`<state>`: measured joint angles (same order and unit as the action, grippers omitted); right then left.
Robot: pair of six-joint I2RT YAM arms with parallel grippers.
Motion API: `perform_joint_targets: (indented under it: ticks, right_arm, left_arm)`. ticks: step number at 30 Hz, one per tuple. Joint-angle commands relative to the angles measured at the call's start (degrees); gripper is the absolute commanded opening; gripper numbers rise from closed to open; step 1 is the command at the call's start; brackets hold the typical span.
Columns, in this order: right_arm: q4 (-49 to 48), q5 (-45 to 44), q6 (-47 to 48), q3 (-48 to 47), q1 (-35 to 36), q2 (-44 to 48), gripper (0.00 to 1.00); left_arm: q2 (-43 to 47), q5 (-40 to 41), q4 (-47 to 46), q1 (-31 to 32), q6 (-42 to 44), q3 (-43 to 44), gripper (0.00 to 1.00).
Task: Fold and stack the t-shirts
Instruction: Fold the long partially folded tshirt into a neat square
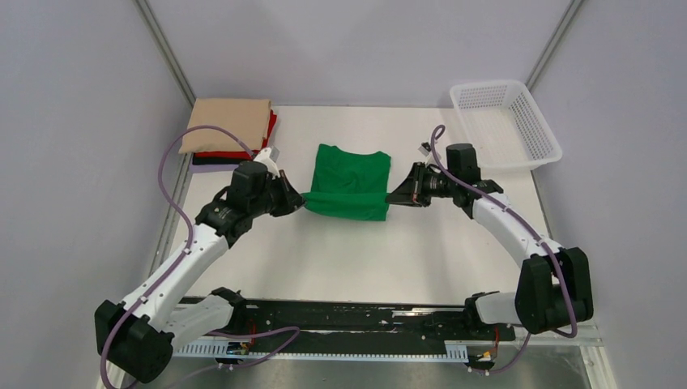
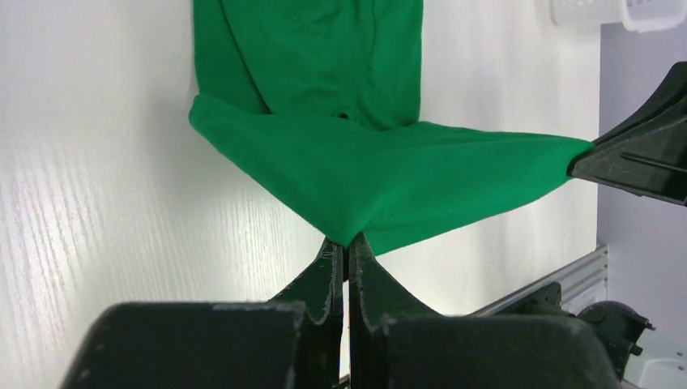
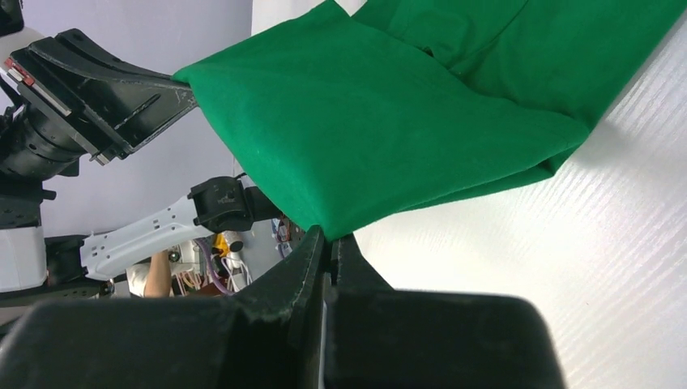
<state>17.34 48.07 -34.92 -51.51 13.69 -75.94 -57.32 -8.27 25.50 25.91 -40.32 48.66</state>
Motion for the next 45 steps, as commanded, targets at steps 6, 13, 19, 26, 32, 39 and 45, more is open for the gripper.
perform_joint_targets:
  ticks: [6, 13, 19, 26, 32, 39, 45]
  right_arm:
    - [-5.3, 0.6, 0.3, -5.6, -3.1, -5.5, 0.00]
    - [-6.0, 0.0, 1.1, -11.9, -4.8, -13.4, 0.00]
    - [-6.0, -0.4, 1.6, -17.9, -6.5, -20.7, 0.00]
    - [-6.0, -1.0, 1.6, -24.5, -7.9, -26.7, 0.00]
    - [-6.1, -1.3, 0.7, -28.6, -8.9, -32.9, 0.00]
    - [-6.3, -4.1, 1.2, -34.8, -9.0, -40.6, 0.00]
    - [-6.3, -9.4, 0.4, -39.3, -9.3, -45.5, 0.12]
  left_arm:
    - [-9.1, -1.9, -9.9, -7.1, 0.4, 3.4, 0.00]
    - [-21.3, -4.7, -11.9, -10.7, 3.9, 12.7, 0.00]
    - [-31.3, -5.5, -11.6, -12.3, 5.0, 19.2, 0.00]
    - [-43.3, -8.9, -12.5, -14.9, 5.3, 29.1, 0.00]
    - [-52.6, -8.5, -9.9, -15.1, 5.0, 38.7, 0.00]
    - [-61.5, -6.4, -9.9, -15.4, 4.2, 45.3, 0.00]
    - [-69.6, -6.1, -8.4, -15.5, 3.2, 53.3, 0.20]
